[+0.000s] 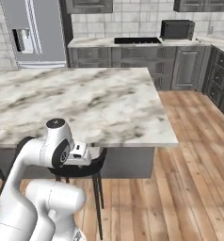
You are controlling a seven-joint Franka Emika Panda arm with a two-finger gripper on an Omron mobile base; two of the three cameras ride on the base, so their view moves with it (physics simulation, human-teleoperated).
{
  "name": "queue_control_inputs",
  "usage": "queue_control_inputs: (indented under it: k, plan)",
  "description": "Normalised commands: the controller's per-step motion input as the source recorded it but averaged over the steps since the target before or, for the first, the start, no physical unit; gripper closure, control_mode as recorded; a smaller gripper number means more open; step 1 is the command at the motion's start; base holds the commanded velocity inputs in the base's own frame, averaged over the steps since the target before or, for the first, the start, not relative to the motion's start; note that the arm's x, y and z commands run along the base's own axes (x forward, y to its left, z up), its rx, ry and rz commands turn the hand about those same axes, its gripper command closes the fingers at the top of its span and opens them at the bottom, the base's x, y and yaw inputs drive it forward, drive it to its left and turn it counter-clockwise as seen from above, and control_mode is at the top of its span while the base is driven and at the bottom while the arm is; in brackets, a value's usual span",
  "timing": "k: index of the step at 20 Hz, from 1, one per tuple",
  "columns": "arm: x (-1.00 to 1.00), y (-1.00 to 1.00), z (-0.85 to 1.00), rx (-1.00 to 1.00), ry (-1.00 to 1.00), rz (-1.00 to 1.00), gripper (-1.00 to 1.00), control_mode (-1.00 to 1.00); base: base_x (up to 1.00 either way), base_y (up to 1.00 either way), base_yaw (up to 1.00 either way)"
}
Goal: Take the fork and place it on the left side of the plate. Then take the spoon and place it on the right side of the plate. Make sure they're directly next to the plate.
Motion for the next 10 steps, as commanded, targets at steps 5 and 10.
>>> queue_control_inputs:
  k: [5, 10]
  plan:
    - [0.00, 0.00, 0.00, 0.00, 0.00, 0.00, -1.00, 1.00, 0.33, -1.00, 0.00]
    - [0.00, 0.00, 0.00, 0.00, 0.00, 0.00, -1.00, 1.00, 0.51, -1.00, 0.00]
